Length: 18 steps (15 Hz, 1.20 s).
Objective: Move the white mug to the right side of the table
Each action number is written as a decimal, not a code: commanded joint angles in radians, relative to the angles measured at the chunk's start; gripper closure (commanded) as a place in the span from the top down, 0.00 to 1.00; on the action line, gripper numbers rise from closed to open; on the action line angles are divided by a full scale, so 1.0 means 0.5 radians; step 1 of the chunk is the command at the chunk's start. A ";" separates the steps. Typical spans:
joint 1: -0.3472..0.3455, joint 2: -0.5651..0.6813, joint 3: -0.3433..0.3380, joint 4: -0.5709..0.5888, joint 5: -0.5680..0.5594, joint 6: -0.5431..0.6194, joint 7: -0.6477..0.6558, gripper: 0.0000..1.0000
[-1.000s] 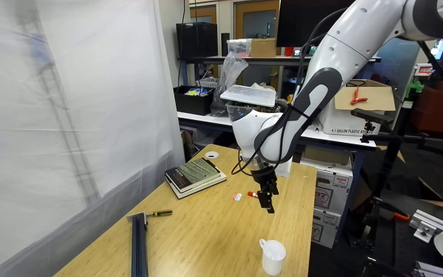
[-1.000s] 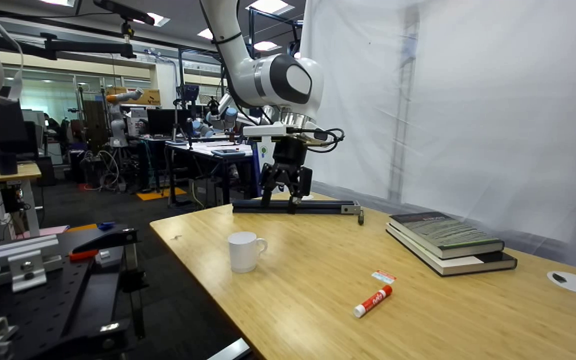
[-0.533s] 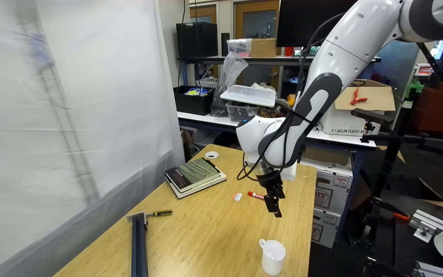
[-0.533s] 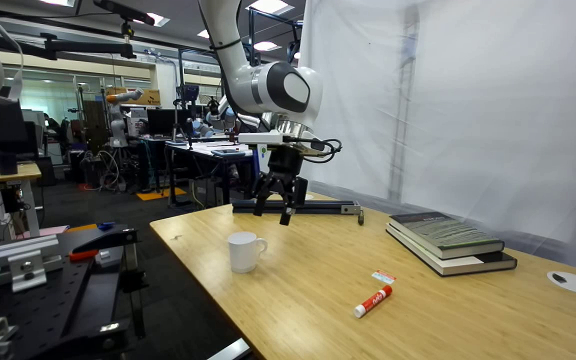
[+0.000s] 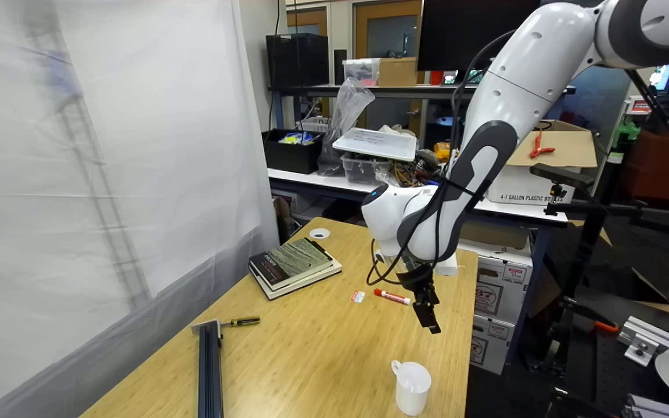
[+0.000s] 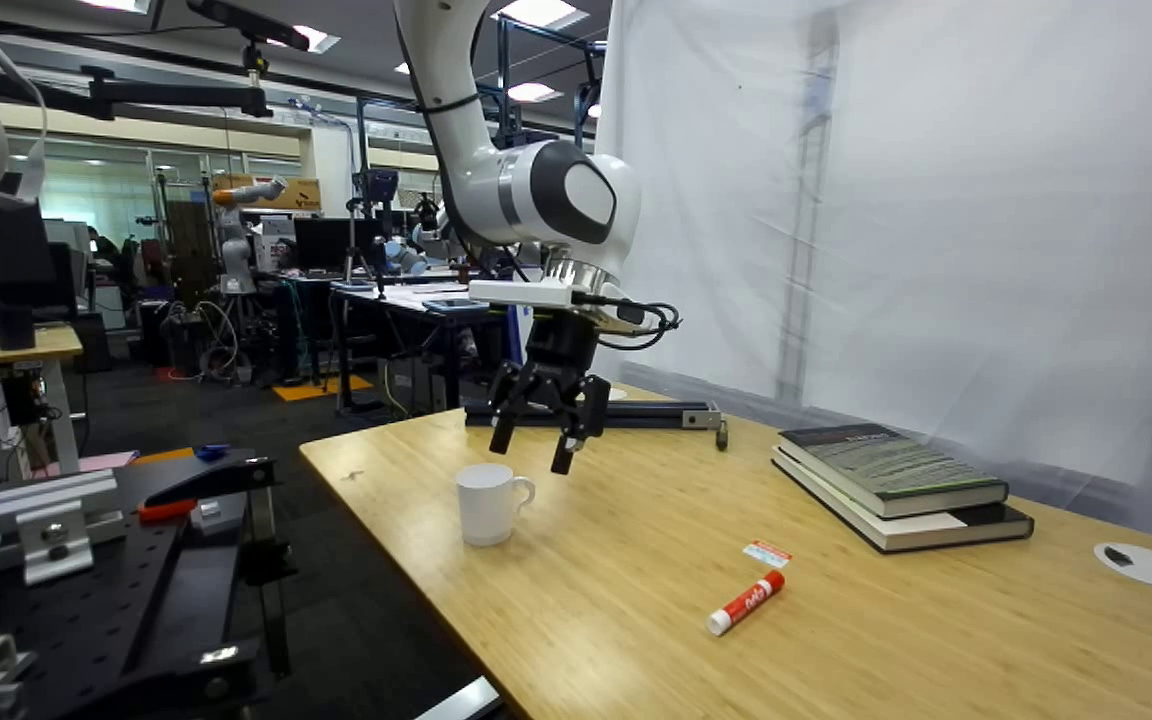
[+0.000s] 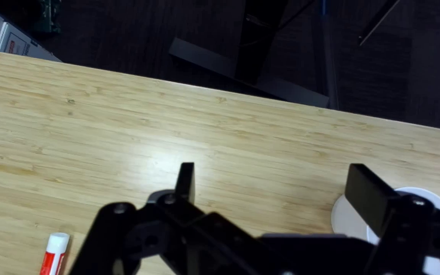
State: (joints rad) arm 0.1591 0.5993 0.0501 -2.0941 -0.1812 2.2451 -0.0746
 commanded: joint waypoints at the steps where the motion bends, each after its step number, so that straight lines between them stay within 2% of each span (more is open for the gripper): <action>1: 0.023 0.031 0.023 0.056 -0.086 -0.089 -0.037 1.00; 8: 0.141 0.202 0.053 0.264 -0.174 -0.136 -0.007 1.00; 18: 0.238 0.476 0.078 0.680 -0.155 -0.389 -0.021 1.00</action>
State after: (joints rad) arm 0.2777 0.7988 0.0829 -1.8157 -0.2461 2.1200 -0.0786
